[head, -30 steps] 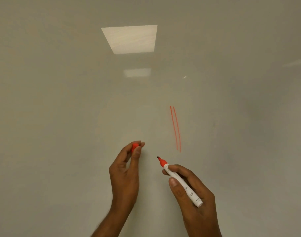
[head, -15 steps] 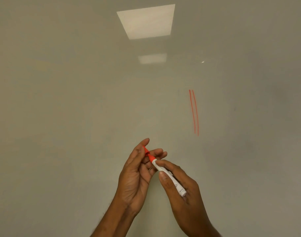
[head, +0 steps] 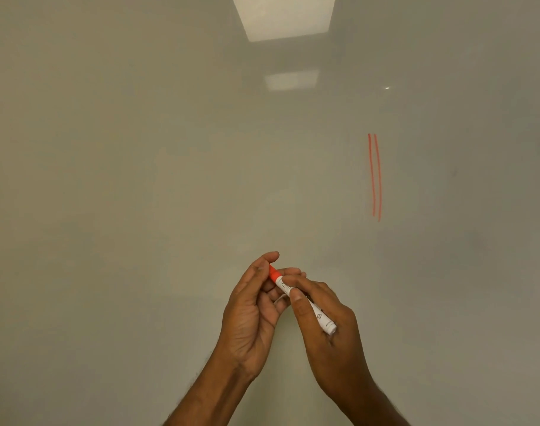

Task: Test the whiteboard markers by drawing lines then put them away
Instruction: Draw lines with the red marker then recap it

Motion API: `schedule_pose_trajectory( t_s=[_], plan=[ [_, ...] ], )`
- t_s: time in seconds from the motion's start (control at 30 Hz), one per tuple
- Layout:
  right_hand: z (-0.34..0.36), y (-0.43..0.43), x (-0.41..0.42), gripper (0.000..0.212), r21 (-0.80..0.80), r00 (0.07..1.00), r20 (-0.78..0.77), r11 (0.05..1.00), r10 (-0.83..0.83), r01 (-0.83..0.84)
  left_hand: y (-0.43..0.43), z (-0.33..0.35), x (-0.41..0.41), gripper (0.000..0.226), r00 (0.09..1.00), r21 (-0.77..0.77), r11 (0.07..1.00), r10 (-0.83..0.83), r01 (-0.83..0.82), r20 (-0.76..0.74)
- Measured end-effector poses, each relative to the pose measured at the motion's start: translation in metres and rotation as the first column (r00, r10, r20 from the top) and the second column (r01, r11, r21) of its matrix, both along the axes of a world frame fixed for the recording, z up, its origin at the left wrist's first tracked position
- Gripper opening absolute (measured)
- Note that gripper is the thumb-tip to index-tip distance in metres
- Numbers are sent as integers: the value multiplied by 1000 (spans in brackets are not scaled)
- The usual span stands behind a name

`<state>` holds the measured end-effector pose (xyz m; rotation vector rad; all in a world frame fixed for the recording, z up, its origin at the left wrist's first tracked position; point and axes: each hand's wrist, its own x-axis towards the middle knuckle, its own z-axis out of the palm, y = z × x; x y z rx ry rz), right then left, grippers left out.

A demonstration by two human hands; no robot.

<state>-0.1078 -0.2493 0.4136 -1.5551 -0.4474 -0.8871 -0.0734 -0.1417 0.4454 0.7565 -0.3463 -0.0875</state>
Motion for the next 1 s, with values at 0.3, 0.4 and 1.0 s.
schedule_pose_trajectory(
  t_s=[0.3,0.4,1.0],
  plan=[
    [-21,34,14,23,-1,985,-130,993,113,-114,44,-31,12,31,997,43,999,34,-31,-75],
    [-33,49,16,15,22,974,-167,989,150,-149,66,-50,15,32,992,104,991,91,-82,-84],
    [-228,182,82,22,-540,932,-305,842,-197,2,243,-238,43,36,790,715,556,613,-423,-8]
  ],
)
